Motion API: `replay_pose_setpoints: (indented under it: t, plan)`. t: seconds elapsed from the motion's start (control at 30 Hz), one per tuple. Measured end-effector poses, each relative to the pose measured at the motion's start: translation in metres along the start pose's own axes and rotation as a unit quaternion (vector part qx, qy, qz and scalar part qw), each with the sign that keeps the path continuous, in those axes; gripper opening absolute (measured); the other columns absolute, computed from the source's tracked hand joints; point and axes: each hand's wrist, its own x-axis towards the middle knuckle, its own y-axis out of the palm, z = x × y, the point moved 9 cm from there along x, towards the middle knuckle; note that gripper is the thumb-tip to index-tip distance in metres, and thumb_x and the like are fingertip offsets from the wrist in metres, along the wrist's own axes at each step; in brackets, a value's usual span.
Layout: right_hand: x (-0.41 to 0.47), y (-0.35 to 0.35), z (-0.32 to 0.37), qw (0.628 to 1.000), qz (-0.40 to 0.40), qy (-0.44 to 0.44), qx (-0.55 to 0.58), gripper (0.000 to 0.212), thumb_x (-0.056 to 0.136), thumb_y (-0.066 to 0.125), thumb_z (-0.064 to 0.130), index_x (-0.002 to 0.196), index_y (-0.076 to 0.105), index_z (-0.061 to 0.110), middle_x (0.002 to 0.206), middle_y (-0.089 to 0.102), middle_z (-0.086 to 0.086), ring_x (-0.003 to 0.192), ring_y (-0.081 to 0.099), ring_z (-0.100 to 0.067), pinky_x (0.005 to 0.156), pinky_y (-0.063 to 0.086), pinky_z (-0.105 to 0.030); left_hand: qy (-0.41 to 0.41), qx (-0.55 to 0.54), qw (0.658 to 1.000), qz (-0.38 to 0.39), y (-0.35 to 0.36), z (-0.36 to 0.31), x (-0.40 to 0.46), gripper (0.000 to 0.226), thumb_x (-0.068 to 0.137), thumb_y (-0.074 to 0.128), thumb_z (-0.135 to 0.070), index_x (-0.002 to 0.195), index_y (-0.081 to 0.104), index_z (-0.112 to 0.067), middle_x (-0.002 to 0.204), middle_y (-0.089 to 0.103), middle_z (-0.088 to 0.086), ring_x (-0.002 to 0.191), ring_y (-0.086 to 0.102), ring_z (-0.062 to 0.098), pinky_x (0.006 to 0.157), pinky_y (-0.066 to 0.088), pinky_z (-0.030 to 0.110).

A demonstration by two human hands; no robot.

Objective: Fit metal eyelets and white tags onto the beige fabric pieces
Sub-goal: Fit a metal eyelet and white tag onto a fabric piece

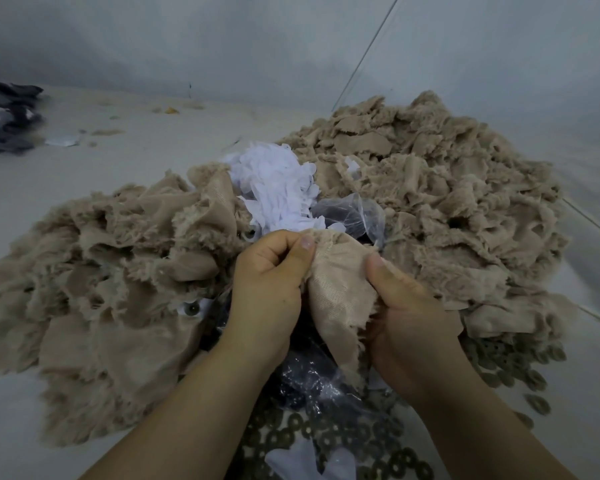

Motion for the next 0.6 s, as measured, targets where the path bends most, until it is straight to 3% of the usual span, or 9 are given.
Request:
replay_pose_setpoints:
  t: [0.13,0.2,0.4,0.53,0.6]
  plan:
    - [-0.003,0.002,0.003,0.999,0.005,-0.014,-0.032,0.035,0.086,0.062,0.032,0.110,0.075,0.010,0.115,0.072,-0.018,0.108,0.069,-0.031,0.086,0.058,-0.038,0.026,0.042,0.998,0.026,0.005,-0.004,-0.002,0.028,0.092,0.060,-0.019,0.064,0.064,-0.016,0.056,0.050,0.000,0.057,0.046,0.011,0.054,0.043,0.024]
    - [-0.005,0.004,0.002,0.998,0.001,-0.017,-0.067,0.038,0.084,0.068,0.029,0.114,0.072,0.006,0.115,0.071,-0.021,0.110,0.068,-0.034,0.093,0.055,-0.043,0.042,0.062,0.996,0.040,0.008,-0.006,-0.004,0.025,0.089,0.060,-0.024,0.069,0.062,-0.010,0.062,0.052,0.013,0.061,0.048,0.016,0.057,0.045,0.031]
    - [-0.006,0.004,-0.002,0.998,-0.007,0.016,-0.056,0.042,0.087,0.062,0.025,0.119,0.067,-0.001,0.117,0.068,-0.025,0.117,0.063,-0.038,0.109,0.043,-0.051,0.054,0.077,0.993,0.072,0.016,-0.007,-0.008,0.015,0.081,0.070,-0.024,0.074,0.066,-0.011,0.078,0.062,0.020,0.071,0.057,0.021,0.068,0.053,0.042]
    - [-0.006,0.004,-0.004,0.999,0.010,0.042,-0.029,0.039,0.090,0.059,0.022,0.120,0.067,-0.001,0.121,0.067,-0.025,0.119,0.062,-0.036,0.111,0.041,-0.048,0.033,0.046,0.996,0.073,0.013,-0.002,-0.004,0.011,0.078,0.072,-0.019,0.068,0.068,-0.017,0.063,0.062,0.006,0.058,0.053,0.011,0.056,0.049,0.024]
    - [-0.005,0.000,-0.004,0.997,0.001,0.055,-0.049,0.036,0.088,0.060,0.025,0.110,0.072,-0.001,0.114,0.070,-0.025,0.109,0.067,-0.032,0.105,0.046,-0.044,0.015,0.018,0.997,0.077,0.014,0.001,-0.003,0.011,0.075,0.073,-0.018,0.065,0.070,-0.020,0.060,0.061,0.004,0.055,0.053,0.012,0.055,0.048,0.024]
